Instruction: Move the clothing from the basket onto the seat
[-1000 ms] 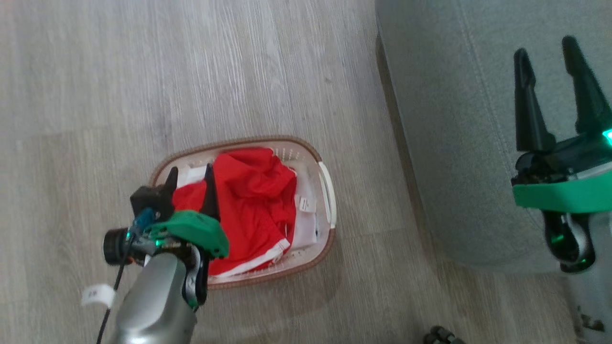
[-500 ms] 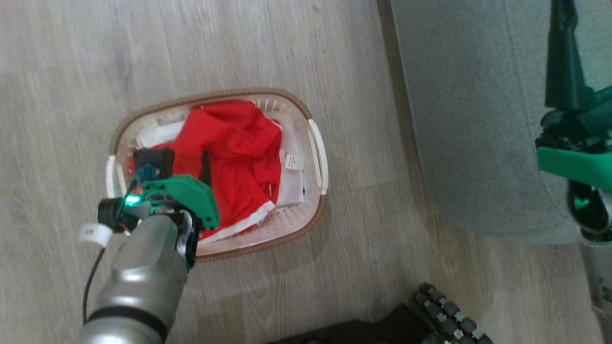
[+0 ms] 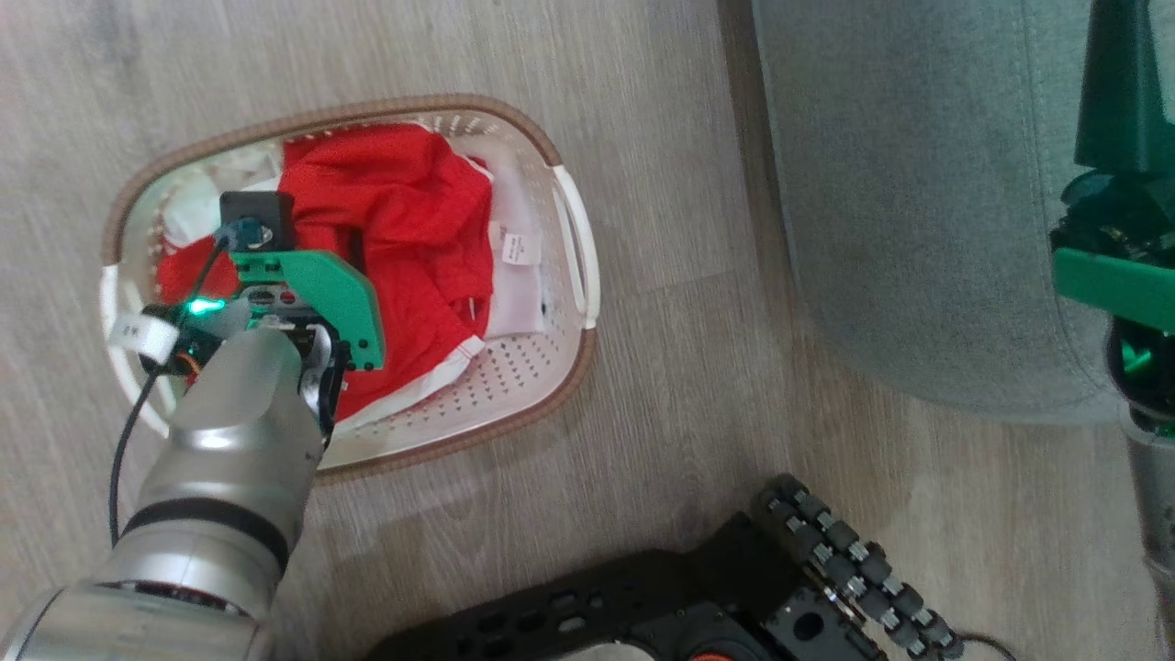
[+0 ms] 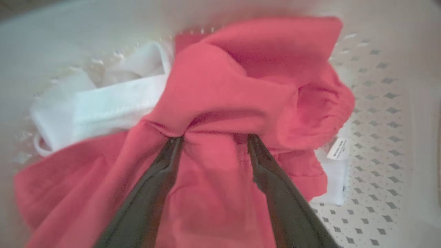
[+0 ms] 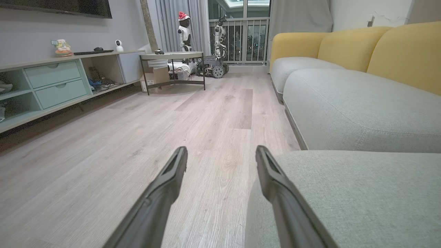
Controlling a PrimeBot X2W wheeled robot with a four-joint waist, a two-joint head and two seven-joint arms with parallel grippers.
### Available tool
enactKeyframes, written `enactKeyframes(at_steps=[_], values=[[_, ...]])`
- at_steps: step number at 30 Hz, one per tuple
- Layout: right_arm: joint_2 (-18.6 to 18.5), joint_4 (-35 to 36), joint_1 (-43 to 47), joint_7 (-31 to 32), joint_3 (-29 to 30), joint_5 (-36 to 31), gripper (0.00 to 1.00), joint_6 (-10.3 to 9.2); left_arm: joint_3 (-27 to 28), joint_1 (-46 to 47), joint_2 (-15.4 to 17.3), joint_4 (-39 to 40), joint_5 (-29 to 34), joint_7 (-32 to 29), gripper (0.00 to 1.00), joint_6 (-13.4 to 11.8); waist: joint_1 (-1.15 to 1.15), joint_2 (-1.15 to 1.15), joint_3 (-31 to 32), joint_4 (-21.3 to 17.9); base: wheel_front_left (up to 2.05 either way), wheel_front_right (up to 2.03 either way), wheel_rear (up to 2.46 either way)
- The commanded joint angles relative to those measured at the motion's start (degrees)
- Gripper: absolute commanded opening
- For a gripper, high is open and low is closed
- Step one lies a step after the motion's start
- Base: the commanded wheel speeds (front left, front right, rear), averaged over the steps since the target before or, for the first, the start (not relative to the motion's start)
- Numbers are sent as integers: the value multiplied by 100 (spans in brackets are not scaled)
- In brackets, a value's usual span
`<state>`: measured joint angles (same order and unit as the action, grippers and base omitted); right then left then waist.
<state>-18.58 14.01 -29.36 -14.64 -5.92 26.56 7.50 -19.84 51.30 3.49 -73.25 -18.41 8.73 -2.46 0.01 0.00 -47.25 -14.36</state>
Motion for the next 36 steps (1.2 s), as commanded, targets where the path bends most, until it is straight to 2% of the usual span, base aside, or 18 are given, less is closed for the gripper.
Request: enactKeyframes(at_steps=[1, 9, 10, 11, 12, 13, 24, 36], values=[[-49, 206, 46, -36, -26, 64, 100, -1, 63, -72, 153, -12, -9, -211, 100, 23, -1, 0, -179, -102, 0, 0, 0], [-19, 213, -33, -36, -30, 68, 100, -1, -56, 55, 171, -60, -34, -1089, 100, 90, -1, 0, -446, -204, 0, 0, 0], [-19, 208, -35, -36, -29, 67, 100, -1, -53, 61, 163, -61, -51, -1108, 94, 75, -1, 0, -451, -205, 0, 0, 0], [-19, 203, -38, -36, -30, 67, 100, -1, -54, 65, 153, -62, -62, -1096, 59, 60, -1, 0, -449, -207, 0, 0, 0], [-21, 196, -37, -36, -31, 65, 100, -1, -60, 65, 142, -63, -70, -1086, 33, 50, -1, 0, -441, -207, 0, 0, 0], [-21, 191, -35, -36, -33, 61, 100, -1, -67, 64, 130, -64, -77, -1082, 0, 40, -1, 0, -430, -207, 0, 0, 0], [-16, 89, 1, -36, -121, 37, 100, -1, -160, -121, 8, -68, -184, -833, 0, 110, -1, 0, -55, -108, 0, 0, 0], [134, -155, 301, -36, -315, 50, 100, -1, -319, -776, -53, -64, -340, 163, 0, 418, -1, 0, 1312, 65, 0, 0, 0]])
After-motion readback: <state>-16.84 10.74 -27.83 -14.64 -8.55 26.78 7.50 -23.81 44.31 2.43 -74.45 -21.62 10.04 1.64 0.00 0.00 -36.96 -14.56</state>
